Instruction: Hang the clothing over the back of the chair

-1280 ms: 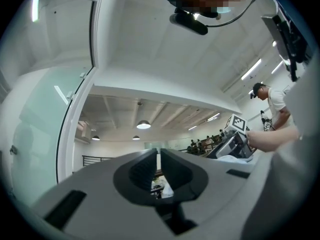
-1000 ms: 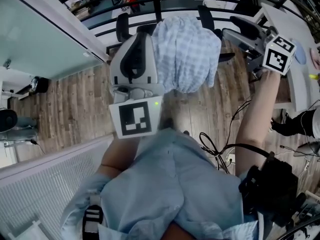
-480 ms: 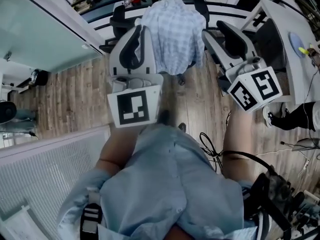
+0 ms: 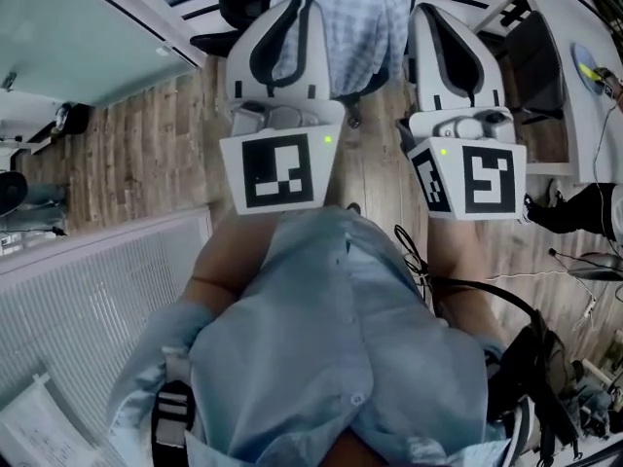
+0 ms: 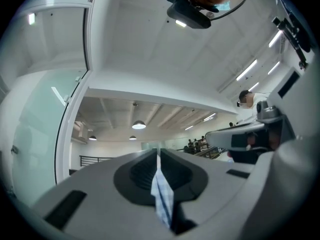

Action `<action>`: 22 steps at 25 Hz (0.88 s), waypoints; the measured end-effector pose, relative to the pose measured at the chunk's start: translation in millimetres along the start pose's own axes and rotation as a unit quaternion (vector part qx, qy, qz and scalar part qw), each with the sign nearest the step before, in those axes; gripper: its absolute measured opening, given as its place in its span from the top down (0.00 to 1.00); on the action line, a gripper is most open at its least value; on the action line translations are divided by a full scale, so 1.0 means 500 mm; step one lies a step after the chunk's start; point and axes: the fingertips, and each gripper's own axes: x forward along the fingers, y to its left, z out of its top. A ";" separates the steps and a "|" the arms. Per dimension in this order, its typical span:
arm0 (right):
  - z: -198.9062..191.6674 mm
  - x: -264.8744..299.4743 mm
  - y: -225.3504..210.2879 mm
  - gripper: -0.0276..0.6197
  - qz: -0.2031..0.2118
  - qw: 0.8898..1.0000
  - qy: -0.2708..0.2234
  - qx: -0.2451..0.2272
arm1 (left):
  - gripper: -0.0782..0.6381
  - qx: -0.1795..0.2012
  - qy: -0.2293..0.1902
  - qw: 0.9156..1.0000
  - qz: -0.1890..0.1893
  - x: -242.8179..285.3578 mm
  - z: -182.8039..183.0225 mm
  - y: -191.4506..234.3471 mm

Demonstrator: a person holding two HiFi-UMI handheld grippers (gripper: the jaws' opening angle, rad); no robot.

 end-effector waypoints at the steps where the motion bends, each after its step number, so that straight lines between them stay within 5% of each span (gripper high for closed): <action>1: 0.003 0.000 0.003 0.94 -0.002 1.000 -0.003 -0.005 | 0.85 -0.001 -0.002 1.000 0.000 0.001 0.003 0.001; 22: -0.011 0.009 0.036 0.94 0.008 1.000 0.003 -0.010 | 0.85 -0.011 -0.010 1.000 0.006 0.001 0.007 0.011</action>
